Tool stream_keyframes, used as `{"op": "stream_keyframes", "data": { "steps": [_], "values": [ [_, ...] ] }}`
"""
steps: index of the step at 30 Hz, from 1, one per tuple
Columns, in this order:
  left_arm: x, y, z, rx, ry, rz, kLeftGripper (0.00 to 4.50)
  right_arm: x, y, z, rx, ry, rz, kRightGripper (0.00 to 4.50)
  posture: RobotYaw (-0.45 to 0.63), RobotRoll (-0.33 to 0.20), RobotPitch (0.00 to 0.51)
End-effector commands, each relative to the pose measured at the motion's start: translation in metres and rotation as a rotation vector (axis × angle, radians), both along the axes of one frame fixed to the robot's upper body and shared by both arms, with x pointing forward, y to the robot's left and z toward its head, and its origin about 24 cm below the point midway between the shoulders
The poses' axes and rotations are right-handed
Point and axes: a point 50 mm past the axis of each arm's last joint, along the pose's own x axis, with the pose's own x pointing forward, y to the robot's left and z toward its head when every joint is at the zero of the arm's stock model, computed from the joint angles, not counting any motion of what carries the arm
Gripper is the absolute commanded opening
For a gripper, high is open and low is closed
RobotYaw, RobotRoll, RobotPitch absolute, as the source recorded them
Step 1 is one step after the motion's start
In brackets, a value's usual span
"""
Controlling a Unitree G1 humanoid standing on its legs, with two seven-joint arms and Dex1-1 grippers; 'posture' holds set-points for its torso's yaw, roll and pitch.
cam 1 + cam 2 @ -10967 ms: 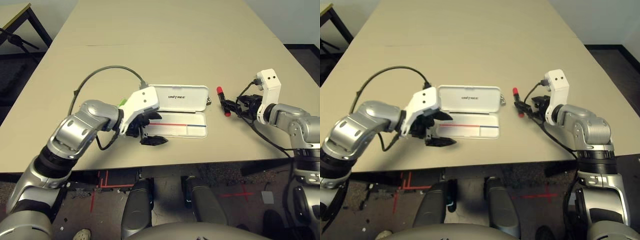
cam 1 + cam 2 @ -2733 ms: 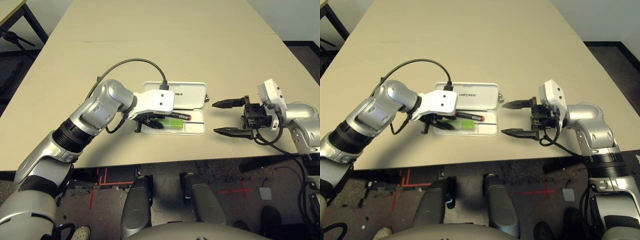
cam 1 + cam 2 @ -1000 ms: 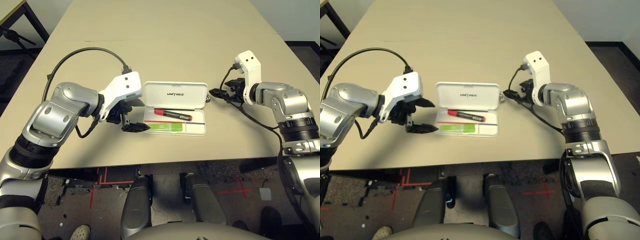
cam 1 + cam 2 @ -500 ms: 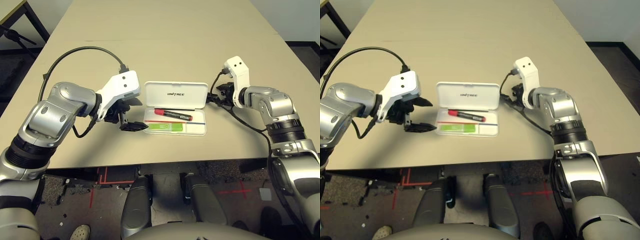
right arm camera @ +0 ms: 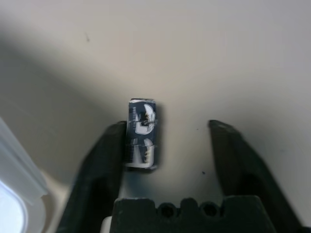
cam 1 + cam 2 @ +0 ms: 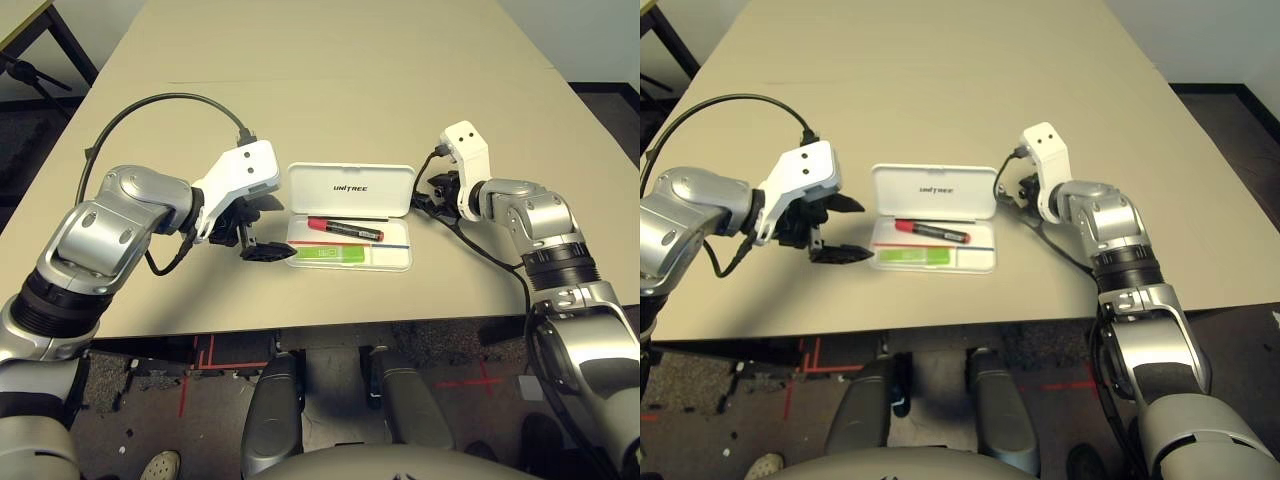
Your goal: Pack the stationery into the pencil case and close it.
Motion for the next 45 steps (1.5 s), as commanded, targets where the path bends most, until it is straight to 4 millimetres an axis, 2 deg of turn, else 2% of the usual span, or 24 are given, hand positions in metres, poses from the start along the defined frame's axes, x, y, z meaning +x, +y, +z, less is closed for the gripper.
{"op": "stream_keyframes", "data": {
  "steps": [1,4,6,10,17,24,30,36,45],
  "values": [
    [-0.001,0.0,0.002,0.0,-0.004,0.003,4.5,-0.006,0.001,-0.019,-0.004,0.085,-0.001,2.06,0.04,0.0,0.184],
    [-0.001,0.001,0.001,0.0,-0.001,0.004,4.5,-0.006,-0.001,-0.016,-0.009,0.076,0.001,0.86,0.03,0.0,0.186],
    [-0.001,0.001,0.0,0.001,0.0,0.004,4.5,-0.007,-0.003,-0.011,-0.011,0.062,0.008,0.34,0.03,0.0,0.187],
    [-0.001,0.003,-0.001,-0.017,-0.002,-0.008,4.5,-0.013,-0.017,0.007,-0.003,0.007,0.043,0.34,0.03,0.0,0.188],
    [-0.003,0.01,-0.005,-0.046,0.005,-0.041,4.5,-0.051,-0.049,0.045,0.01,-0.064,0.35,0.34,0.01,0.0,0.187],
    [-0.004,0.015,-0.005,-0.094,-0.019,-0.077,4.5,-0.076,-0.064,0.072,-0.017,-0.084,0.576,0.34,-0.01,0.0,0.183],
    [-0.004,0.019,-0.003,-0.146,-0.047,-0.138,4.5,-0.092,-0.049,0.075,-0.085,-0.032,0.796,0.34,-0.02,0.0,0.179],
    [-0.006,0.019,-0.005,-0.17,-0.043,-0.162,4.5,-0.089,-0.019,0.052,-0.146,-0.021,0.877,0.34,0.0,0.0,0.172],
    [-0.008,0.022,-0.005,-0.191,-0.056,-0.156,4.5,-0.074,0.017,0.039,-0.173,-0.07,0.965,0.34,0.02,0.0,0.172]
  ]
}}
